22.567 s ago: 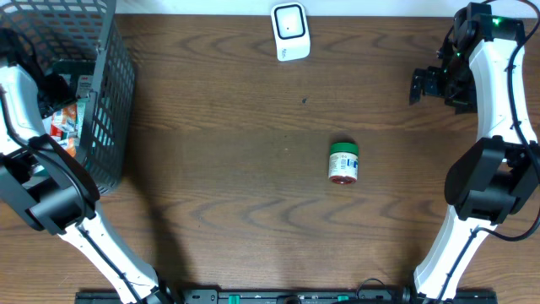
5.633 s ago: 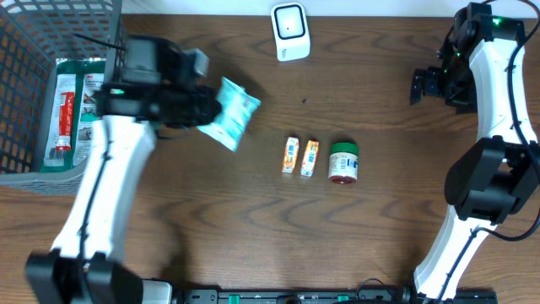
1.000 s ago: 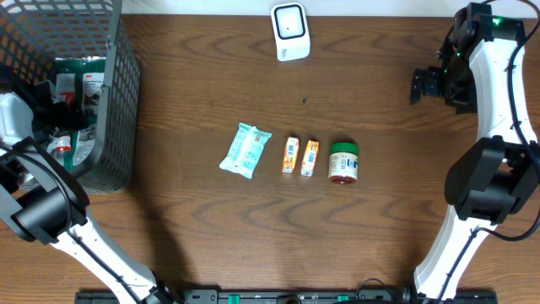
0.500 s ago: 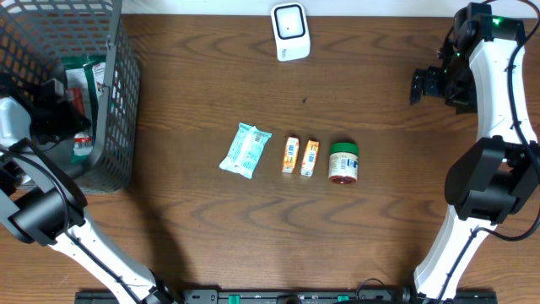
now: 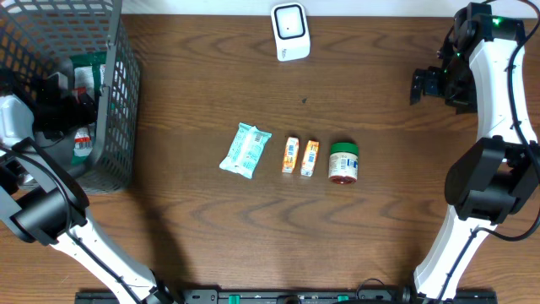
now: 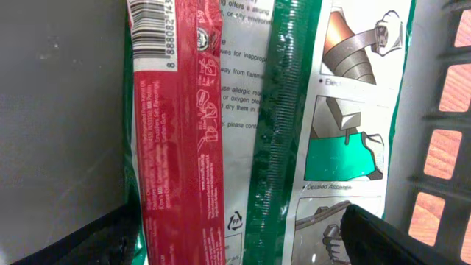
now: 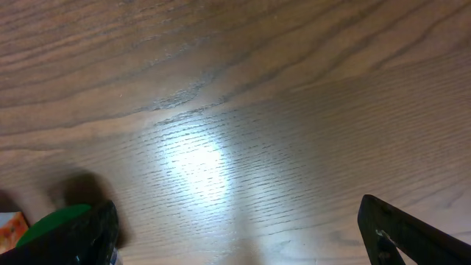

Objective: Scan the item barcode
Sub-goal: 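Grasp a red stick packet in the basket with the left gripper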

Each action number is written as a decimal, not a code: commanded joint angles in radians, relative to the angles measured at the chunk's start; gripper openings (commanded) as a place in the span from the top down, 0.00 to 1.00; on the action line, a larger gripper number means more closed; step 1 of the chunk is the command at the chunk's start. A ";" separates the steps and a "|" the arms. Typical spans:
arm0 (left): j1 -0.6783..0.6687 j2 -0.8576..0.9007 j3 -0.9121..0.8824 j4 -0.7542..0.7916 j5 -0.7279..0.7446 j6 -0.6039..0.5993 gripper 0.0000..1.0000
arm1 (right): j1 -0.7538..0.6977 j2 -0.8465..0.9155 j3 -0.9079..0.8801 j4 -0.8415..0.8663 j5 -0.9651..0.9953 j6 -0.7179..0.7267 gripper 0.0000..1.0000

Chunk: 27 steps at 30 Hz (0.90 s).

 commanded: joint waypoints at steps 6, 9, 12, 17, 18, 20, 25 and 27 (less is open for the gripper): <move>-0.070 0.092 -0.074 -0.021 -0.016 -0.001 0.11 | -0.001 0.002 0.011 0.000 0.006 -0.006 0.01; -0.082 0.089 -0.061 -0.021 0.040 -0.002 0.15 | -0.001 0.002 0.011 0.000 0.006 -0.006 0.01; -0.080 0.078 -0.046 -0.021 0.113 -0.002 0.22 | -0.001 0.002 0.011 0.000 0.006 -0.006 0.01; -0.076 0.048 -0.041 -0.021 0.167 -0.002 0.25 | -0.001 0.002 0.011 0.000 0.006 -0.006 0.01; -0.076 0.047 -0.041 -0.021 0.167 -0.002 0.25 | -0.001 0.002 0.011 0.000 0.006 -0.006 0.01; -0.077 0.047 -0.041 -0.023 0.167 -0.002 0.25 | -0.001 0.002 0.011 0.000 0.006 -0.006 0.01; -0.083 0.047 -0.042 -0.033 0.167 -0.001 0.25 | -0.001 0.002 0.011 0.000 0.006 -0.006 0.01; -0.085 0.047 -0.042 -0.032 0.167 -0.001 0.47 | -0.001 0.002 0.011 0.000 0.006 -0.006 0.01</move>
